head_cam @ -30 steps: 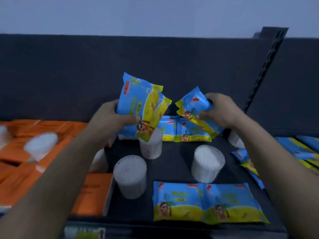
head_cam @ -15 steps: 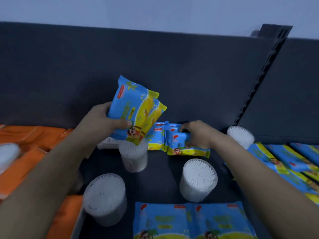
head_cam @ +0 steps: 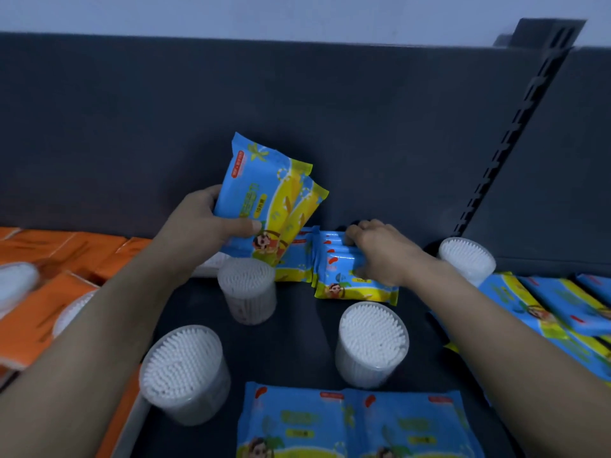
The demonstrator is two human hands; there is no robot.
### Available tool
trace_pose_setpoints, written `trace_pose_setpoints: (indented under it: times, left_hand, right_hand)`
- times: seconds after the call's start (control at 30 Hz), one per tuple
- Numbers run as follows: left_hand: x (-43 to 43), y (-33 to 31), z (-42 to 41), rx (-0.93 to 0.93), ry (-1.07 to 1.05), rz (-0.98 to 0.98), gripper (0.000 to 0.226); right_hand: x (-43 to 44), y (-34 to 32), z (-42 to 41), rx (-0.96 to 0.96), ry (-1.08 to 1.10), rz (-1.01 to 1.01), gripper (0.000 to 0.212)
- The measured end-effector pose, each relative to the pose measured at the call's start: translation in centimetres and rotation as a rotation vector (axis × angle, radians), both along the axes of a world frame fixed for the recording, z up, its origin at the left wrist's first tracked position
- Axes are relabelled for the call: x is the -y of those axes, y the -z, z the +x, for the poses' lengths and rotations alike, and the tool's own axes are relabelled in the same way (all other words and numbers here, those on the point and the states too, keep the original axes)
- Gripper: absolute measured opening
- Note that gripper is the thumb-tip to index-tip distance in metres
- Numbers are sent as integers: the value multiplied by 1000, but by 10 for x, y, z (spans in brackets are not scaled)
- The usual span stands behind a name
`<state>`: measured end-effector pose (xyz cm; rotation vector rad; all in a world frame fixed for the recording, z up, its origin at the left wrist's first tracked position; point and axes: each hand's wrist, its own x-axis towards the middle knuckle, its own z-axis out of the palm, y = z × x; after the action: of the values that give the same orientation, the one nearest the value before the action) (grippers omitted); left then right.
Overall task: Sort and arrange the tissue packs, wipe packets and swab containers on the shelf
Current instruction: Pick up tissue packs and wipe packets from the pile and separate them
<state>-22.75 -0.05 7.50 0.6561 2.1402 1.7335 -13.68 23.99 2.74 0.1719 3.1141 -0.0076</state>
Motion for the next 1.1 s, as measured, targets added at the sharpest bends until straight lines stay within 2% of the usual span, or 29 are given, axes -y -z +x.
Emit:
trace_pose_setpoints:
  times: [0.3,0.47,0.63,0.73,0.8,0.9,1.0,1.1]
  left_hand:
    - [13,-6,-10,-46,31,12,38]
    - [39,-7,-24,-48,11,26,39]
    - [68,-2,-36,-44,-37,22,34]
    - [83,4,-45,-17,-64,2,35]
    - [87,7,-49,3,-54,-14,35]
    - [82,9,-53,-19,-15,-71,37]
    - [71,13,-57,-39,47,-104,38]
    - [55,17,-61,-146,123,-214,36]
  right_hand:
    - [15,-16,6,11,77,-37,54]
    - [64,-37,-11,-49,-14,-240,55]
    - [114,-23,-37,147,-75,-353,72]
    - [125,-17,-45,199,-58,-364,79]
    - [126,-22,-43,251,-46,-377,72]
    - [124,-33,-35,332,-11,-537,50]
    - [113,-38,-31,179,88,-603,37]
    - [90,-37,-27,-49,177,-296,33]
